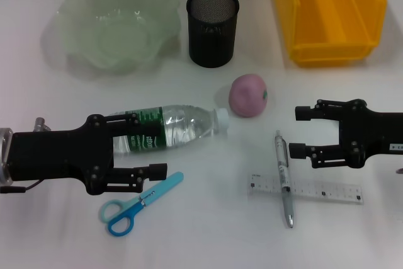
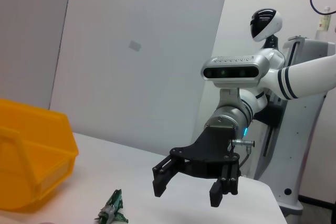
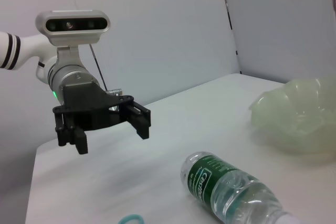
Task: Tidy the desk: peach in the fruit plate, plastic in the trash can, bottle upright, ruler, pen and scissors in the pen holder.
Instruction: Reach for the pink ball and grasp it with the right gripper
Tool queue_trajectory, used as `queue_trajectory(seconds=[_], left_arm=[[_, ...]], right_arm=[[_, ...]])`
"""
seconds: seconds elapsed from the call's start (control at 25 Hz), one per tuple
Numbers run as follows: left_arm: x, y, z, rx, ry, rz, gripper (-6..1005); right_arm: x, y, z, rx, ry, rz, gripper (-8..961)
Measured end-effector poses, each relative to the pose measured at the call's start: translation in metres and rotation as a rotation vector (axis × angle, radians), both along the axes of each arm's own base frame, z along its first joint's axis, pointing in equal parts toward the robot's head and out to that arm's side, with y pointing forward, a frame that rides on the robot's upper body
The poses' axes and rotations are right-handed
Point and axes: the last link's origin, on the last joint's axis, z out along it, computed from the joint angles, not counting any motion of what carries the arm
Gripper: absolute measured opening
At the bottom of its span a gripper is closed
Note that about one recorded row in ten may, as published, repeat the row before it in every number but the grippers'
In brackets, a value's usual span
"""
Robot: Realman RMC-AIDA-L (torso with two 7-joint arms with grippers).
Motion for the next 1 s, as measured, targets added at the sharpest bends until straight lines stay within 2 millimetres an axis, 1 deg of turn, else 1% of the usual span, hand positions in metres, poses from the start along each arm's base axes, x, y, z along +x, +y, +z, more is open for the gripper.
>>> queue_trajectory(seconds=[0.4, 0.52, 0.56, 0.6, 0.64, 0.68, 0.72, 0.76, 0.8, 0.84, 0.88, 1.0], left_arm=[[0.0, 0.0, -0.002, 0.002, 0.0, 0.003, 769], [0.001, 0.001, -0.002, 0.004, -0.002, 0.004, 768], [0.001, 0.001, -0.002, 0.004, -0.003, 0.004, 768], [0.001, 0.001, -0.002, 0.004, -0.003, 0.004, 768], [0.001, 0.001, -0.003, 0.006, -0.005, 0.006, 768], [0.001, 0.001, -0.003, 0.009, -0.007, 0.007, 768], [0.002, 0.001, -0.003, 0.011, -0.009, 0.009, 768], [0.002, 0.002, -0.003, 0.014, -0.01, 0.01, 768], [0.002, 0.002, -0.003, 0.02, -0.014, 0.013, 768], [0.002, 0.002, -0.003, 0.029, -0.019, 0.016, 768], [0.002, 0.002, -0.003, 0.029, -0.019, 0.016, 768], [0.002, 0.002, -0.004, 0.038, -0.027, 0.02, 768]], right_arm=[[-0.004, 0.007, 0.003, -0.004, -0.003, -0.024, 816], [-0.018, 0.024, 0.016, -0.013, -0.013, -0.076, 813], [-0.018, 0.024, 0.016, -0.013, -0.013, -0.076, 812], [-0.023, 0.03, 0.021, -0.018, -0.021, -0.09, 811], [-0.035, 0.042, 0.03, -0.03, -0.048, -0.112, 810], [-0.035, 0.042, 0.03, -0.03, -0.048, -0.112, 809], [-0.041, 0.049, 0.034, -0.037, -0.069, -0.12, 808], [-0.053, 0.059, 0.04, -0.057, -0.111, -0.132, 807], [-0.053, 0.059, 0.04, -0.057, -0.111, -0.132, 806], [-0.065, 0.07, 0.044, -0.073, -0.158, -0.139, 805], [-0.065, 0.07, 0.044, -0.073, -0.158, -0.139, 804], [-0.082, 0.087, 0.043, -0.099, -0.263, -0.148, 801]])
